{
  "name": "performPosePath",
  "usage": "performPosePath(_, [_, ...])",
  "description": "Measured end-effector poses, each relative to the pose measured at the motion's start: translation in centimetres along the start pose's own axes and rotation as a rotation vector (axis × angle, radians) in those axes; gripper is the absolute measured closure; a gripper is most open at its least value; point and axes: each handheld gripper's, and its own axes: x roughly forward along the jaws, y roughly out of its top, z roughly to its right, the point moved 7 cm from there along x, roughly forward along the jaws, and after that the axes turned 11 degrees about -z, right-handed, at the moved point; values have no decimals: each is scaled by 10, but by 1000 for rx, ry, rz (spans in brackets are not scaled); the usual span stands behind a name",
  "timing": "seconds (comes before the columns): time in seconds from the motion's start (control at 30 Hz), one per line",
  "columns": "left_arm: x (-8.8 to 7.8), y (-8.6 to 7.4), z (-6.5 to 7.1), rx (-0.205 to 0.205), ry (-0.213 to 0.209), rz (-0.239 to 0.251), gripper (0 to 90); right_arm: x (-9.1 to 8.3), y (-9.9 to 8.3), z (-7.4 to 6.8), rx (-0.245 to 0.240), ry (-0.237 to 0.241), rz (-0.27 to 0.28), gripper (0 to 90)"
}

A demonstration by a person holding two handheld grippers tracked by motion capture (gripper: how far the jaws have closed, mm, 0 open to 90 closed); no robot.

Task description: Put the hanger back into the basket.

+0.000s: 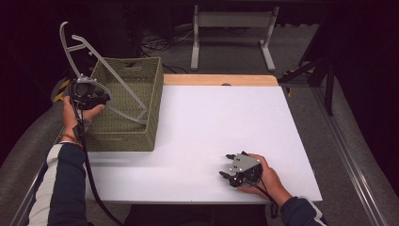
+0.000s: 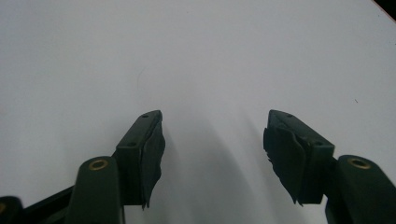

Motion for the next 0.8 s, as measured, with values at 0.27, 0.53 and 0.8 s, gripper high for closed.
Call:
performPosePath(0.27, [8,7,2,11,96,-28,548,1,1,-1,3,-1,-8,372])
performPosePath(0.53, [18,23,-8,-77,106,25,554,2,0,1,19,10,-10,363])
performPosePath(0.8, [24,22,-16,-106,219,-5,444,3,-1,3,34,15,-12,344])
